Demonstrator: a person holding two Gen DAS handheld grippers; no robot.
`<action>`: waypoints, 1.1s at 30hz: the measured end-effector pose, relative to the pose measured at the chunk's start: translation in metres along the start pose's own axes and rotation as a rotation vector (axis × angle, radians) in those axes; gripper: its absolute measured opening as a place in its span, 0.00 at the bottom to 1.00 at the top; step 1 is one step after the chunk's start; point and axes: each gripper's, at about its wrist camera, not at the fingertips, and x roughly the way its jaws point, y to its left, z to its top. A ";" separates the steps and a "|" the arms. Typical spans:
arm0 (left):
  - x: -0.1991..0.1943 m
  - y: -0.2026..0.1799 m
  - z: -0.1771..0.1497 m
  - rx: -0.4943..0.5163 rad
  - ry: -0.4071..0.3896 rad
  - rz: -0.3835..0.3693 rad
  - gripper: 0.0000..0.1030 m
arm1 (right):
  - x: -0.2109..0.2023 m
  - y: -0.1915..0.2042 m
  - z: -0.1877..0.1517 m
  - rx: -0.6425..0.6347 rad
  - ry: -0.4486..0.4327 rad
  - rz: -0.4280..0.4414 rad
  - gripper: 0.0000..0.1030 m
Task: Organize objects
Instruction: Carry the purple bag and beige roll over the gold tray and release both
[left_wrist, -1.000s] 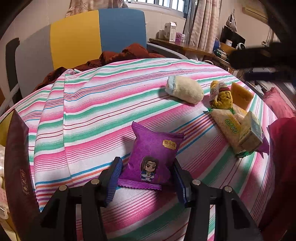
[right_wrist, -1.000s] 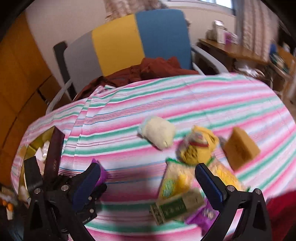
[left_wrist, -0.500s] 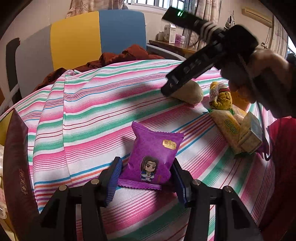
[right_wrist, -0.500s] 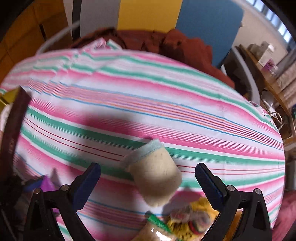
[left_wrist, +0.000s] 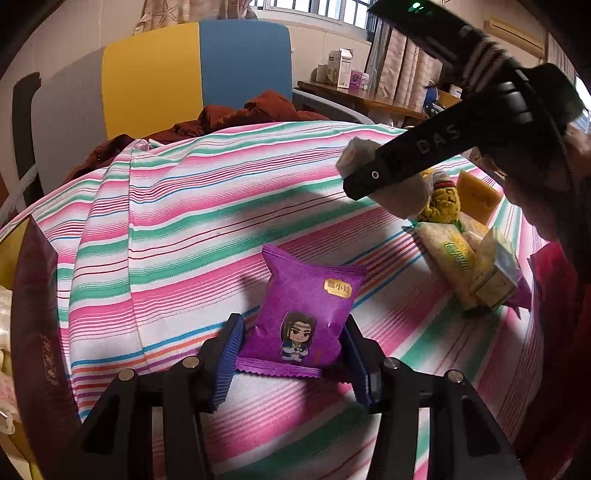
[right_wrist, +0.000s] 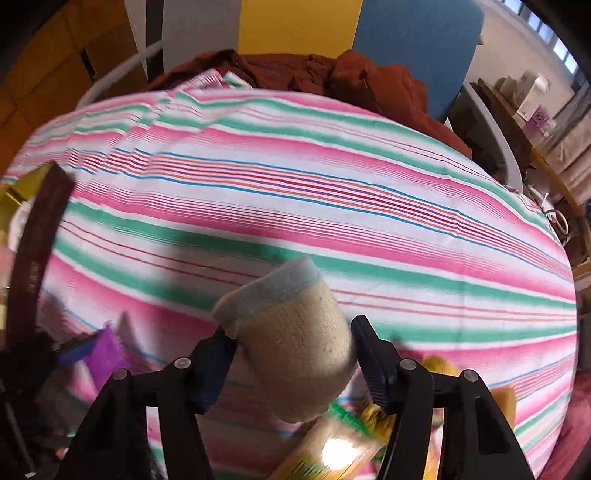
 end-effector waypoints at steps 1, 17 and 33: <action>-0.002 0.000 -0.001 -0.004 -0.002 -0.008 0.51 | -0.005 0.001 -0.003 0.013 -0.011 0.010 0.61; -0.116 0.010 -0.001 -0.072 -0.143 0.036 0.51 | -0.054 0.039 -0.035 0.193 -0.185 0.127 0.61; -0.223 0.111 -0.047 -0.319 -0.284 0.282 0.51 | -0.081 0.153 -0.040 0.074 -0.263 0.331 0.61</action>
